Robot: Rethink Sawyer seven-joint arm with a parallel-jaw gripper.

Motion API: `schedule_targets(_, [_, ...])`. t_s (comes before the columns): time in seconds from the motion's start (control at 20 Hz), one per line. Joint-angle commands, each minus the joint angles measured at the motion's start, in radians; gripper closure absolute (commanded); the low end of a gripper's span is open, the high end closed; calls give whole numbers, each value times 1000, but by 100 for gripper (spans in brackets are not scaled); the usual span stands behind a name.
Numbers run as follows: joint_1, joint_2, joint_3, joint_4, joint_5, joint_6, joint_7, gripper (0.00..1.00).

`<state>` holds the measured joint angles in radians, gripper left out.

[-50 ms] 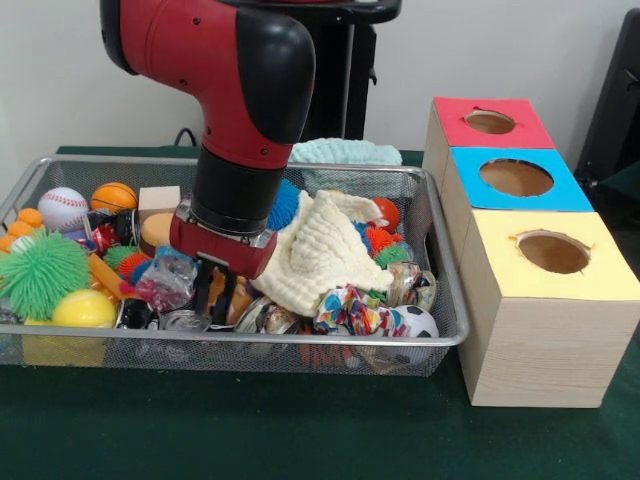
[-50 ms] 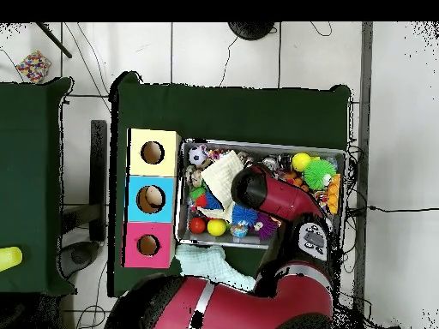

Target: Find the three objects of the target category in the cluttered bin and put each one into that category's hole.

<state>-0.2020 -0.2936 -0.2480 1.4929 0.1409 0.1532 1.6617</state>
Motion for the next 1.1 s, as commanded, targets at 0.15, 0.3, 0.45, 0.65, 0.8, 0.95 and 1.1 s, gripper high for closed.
schedule_targets(0.15, [0, 82, 95, 42, 28, 145, 162, 100])
schedule_targets(0.3, [-1, 81, 91, 27, 49, 234, 166, 100])
schedule_targets(0.45, [18, 68, 63, 18, 74, 328, 190, 100])
schedule_targets(0.65, [47, 26, 23, 15, 83, 441, 198, 100])
schedule_targets(0.8, [74, -33, -17, 4, 79, 538, 204, 100])
schedule_targets(0.95, [110, -118, -65, 13, 74, 594, 221, 100])
schedule_targets(1.1, [137, -171, -107, -11, 70, 659, 235, 100])
